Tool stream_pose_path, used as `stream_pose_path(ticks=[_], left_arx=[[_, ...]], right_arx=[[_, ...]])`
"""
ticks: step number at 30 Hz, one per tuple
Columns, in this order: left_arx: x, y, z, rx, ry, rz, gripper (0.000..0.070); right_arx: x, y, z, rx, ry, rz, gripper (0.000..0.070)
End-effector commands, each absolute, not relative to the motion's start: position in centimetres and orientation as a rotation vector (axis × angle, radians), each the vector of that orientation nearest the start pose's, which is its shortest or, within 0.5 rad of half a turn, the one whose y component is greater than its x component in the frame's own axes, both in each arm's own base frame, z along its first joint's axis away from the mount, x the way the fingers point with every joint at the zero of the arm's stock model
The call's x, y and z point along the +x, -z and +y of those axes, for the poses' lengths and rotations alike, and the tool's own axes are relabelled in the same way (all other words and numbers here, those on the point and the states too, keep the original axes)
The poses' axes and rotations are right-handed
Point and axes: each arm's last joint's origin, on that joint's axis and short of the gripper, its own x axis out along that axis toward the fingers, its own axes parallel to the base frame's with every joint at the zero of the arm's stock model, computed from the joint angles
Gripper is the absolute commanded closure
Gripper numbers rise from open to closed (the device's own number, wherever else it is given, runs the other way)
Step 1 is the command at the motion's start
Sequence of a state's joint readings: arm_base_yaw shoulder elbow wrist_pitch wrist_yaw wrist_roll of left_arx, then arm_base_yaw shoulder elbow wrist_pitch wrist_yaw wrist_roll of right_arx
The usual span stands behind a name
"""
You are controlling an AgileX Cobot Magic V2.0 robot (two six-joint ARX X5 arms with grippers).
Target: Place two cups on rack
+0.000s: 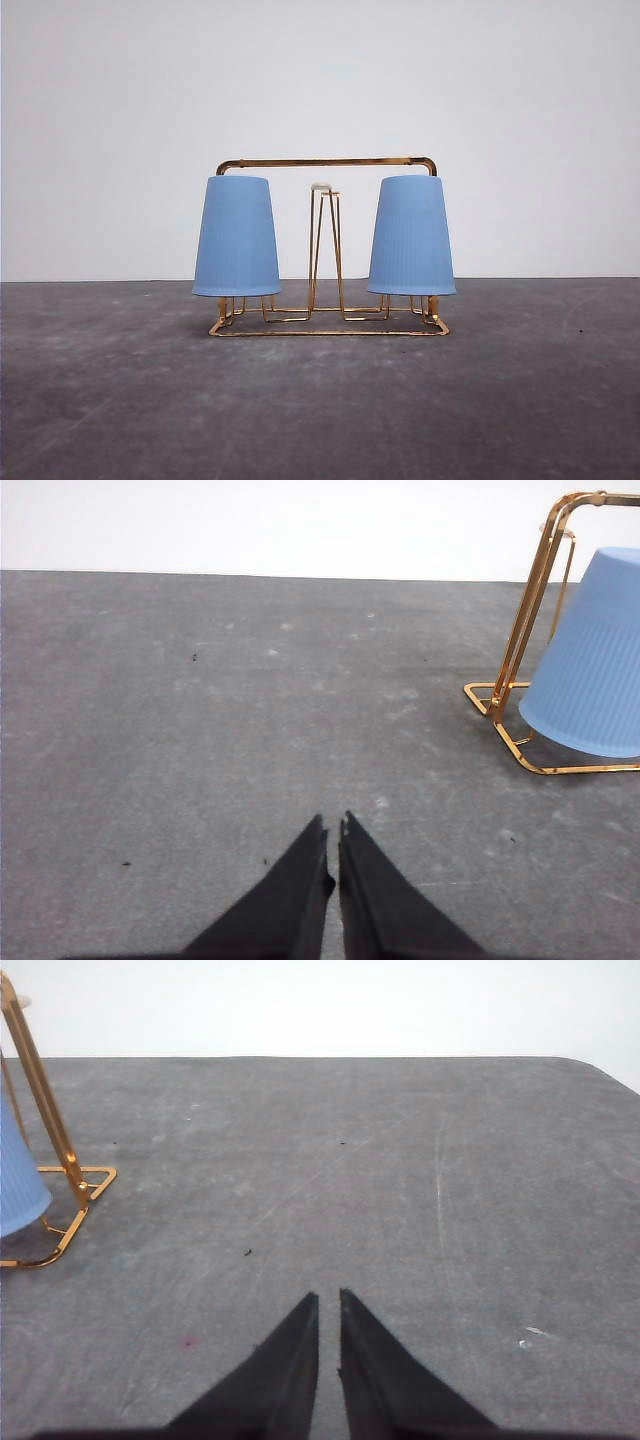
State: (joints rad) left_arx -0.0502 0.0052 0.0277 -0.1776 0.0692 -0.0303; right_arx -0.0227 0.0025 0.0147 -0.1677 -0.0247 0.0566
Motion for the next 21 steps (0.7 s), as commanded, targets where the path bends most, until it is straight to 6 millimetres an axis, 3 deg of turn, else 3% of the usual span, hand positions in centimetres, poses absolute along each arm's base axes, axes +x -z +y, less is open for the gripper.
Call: stream_pose_path(ticks=[1, 21], left_arx=[[9.55, -15.03, -0.69, -0.036, 0.118, 0.173, 0.07], [9.55, -15.02, -0.69, -0.036, 0.118, 0.174, 0.07]], right_arx=[[9.61, -15.22, -0.15, 0.07, 0.003, 0.149, 0.0664], [9.61, -15.22, -0.15, 0.07, 0.003, 0.149, 0.0664]])
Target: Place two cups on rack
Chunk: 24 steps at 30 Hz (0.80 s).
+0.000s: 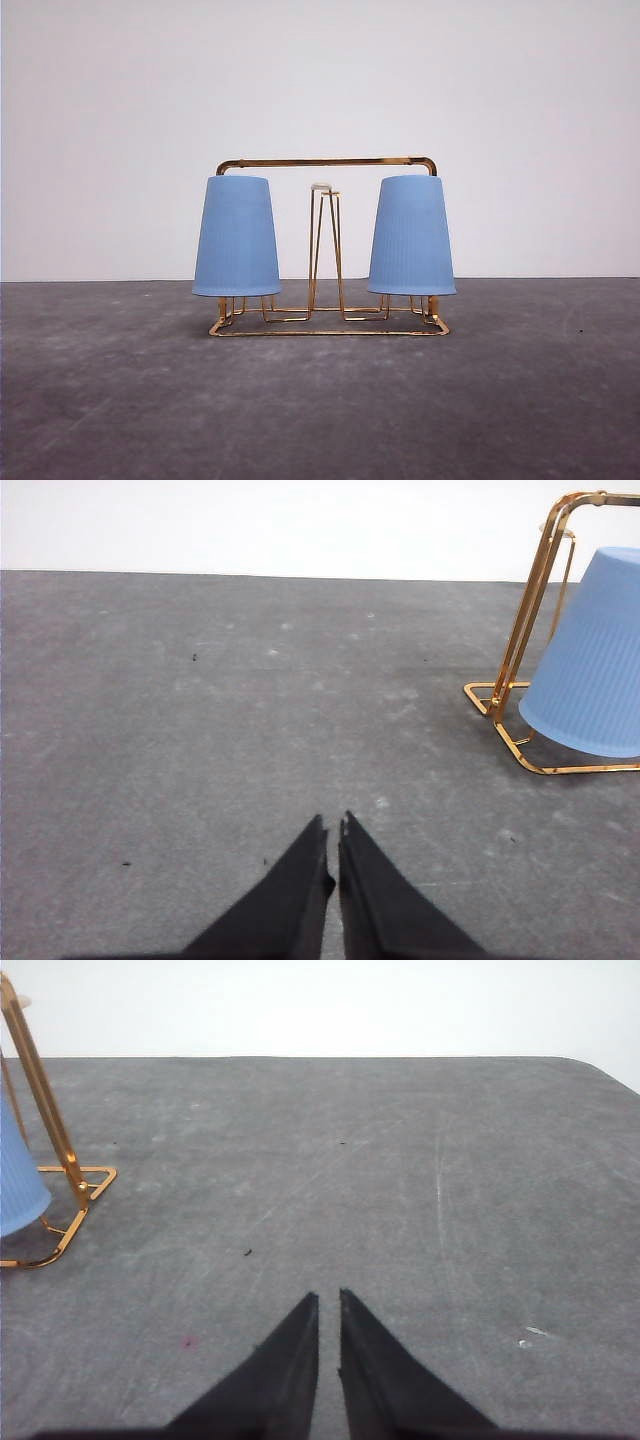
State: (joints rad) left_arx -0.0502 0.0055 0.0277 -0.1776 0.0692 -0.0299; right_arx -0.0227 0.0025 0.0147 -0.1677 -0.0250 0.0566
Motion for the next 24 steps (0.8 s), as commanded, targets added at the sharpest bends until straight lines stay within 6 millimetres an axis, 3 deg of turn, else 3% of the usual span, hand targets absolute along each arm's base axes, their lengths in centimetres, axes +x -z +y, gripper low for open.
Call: stream_pose_path(ticks=[1, 24], left_arx=[[9.55, -15.03, -0.69, -0.036, 0.118, 0.173, 0.07], [9.55, -15.02, -0.69, -0.036, 0.118, 0.174, 0.07]], right_arx=[[9.61, -15.22, -0.15, 0.07, 0.003, 0.149, 0.0664], [9.61, -15.22, -0.15, 0.07, 0.003, 0.149, 0.0664]])
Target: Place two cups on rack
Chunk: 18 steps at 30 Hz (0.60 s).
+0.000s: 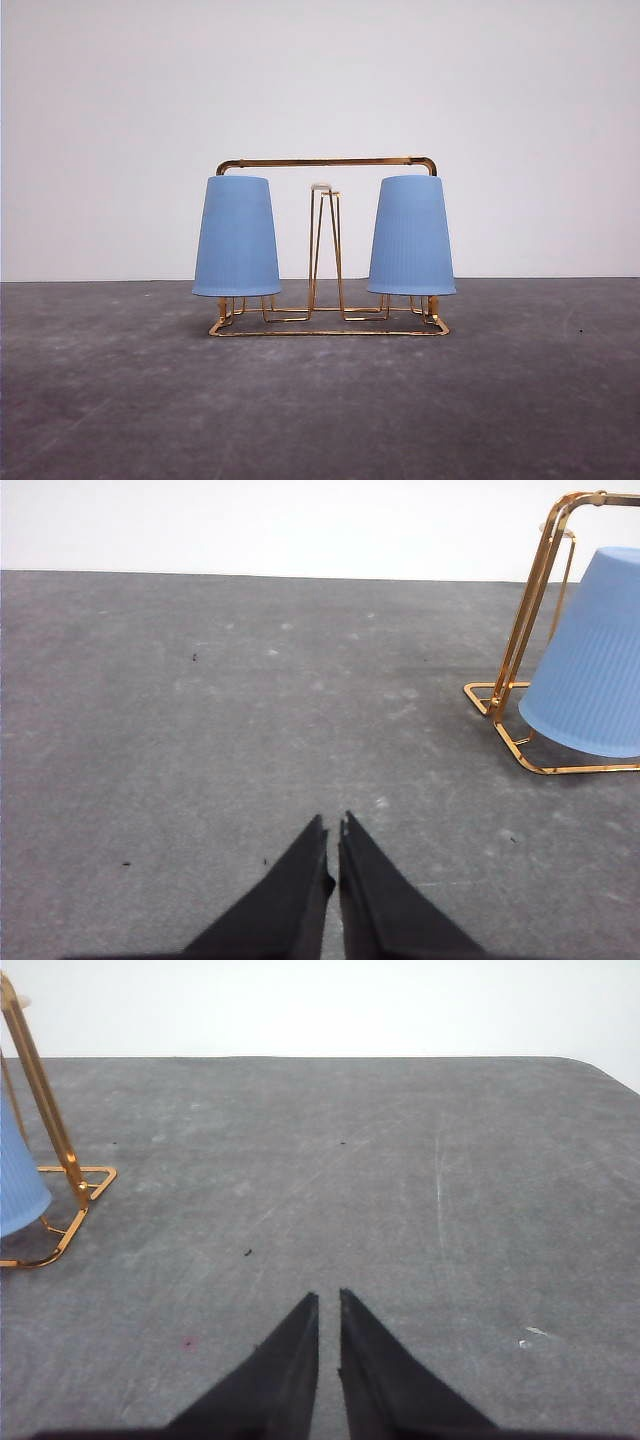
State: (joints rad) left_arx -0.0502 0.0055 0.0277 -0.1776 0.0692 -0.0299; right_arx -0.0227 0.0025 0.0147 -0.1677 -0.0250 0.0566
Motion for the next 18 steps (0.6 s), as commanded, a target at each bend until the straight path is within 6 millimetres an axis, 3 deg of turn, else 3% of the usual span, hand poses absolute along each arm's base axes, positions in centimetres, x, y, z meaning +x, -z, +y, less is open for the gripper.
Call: stream_pose_path(ticks=[1, 18], left_arx=[[9.55, -15.02, -0.69, -0.036, 0.118, 0.174, 0.07], [9.55, -15.02, -0.69, -0.036, 0.118, 0.174, 0.07]], right_arx=[[9.61, -15.22, -0.15, 0.07, 0.003, 0.149, 0.0664], [9.61, -15.22, -0.15, 0.07, 0.003, 0.149, 0.0664]])
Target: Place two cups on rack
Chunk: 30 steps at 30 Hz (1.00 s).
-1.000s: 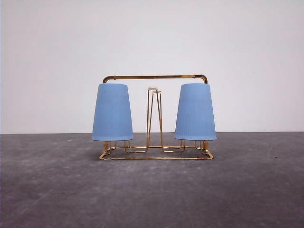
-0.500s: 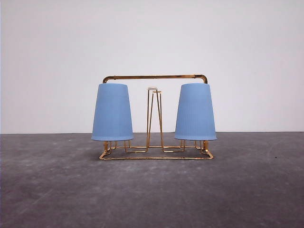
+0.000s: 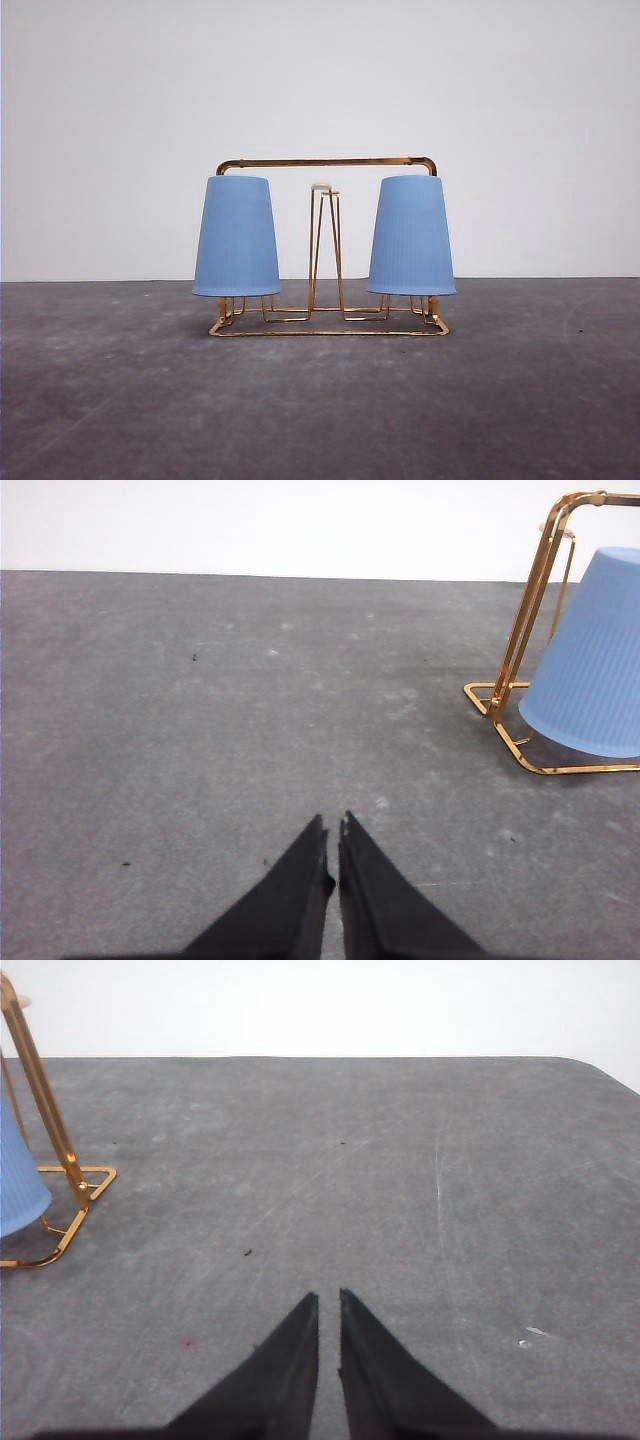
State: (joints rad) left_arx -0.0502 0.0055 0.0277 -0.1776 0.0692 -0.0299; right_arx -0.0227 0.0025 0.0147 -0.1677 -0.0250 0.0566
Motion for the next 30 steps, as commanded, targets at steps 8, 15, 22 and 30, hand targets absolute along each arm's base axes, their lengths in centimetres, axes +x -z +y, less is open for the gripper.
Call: stream_pose_path(ticks=[8, 15, 22, 30], left_arx=[[9.55, -15.03, -0.69, -0.036, 0.118, 0.173, 0.07], [9.55, -15.02, -0.69, -0.036, 0.118, 0.174, 0.07], [9.55, -15.02, -0.69, -0.036, 0.118, 0.174, 0.07], [9.55, -15.03, -0.69, -0.036, 0.118, 0.173, 0.07]], right_arx=[[9.61, -15.22, -0.15, 0.07, 0.003, 0.149, 0.0664], [9.61, -15.22, -0.15, 0.07, 0.003, 0.149, 0.0664], [9.61, -15.22, -0.15, 0.07, 0.003, 0.149, 0.0664], [9.61, -15.22, -0.15, 0.07, 0.003, 0.149, 0.0664]])
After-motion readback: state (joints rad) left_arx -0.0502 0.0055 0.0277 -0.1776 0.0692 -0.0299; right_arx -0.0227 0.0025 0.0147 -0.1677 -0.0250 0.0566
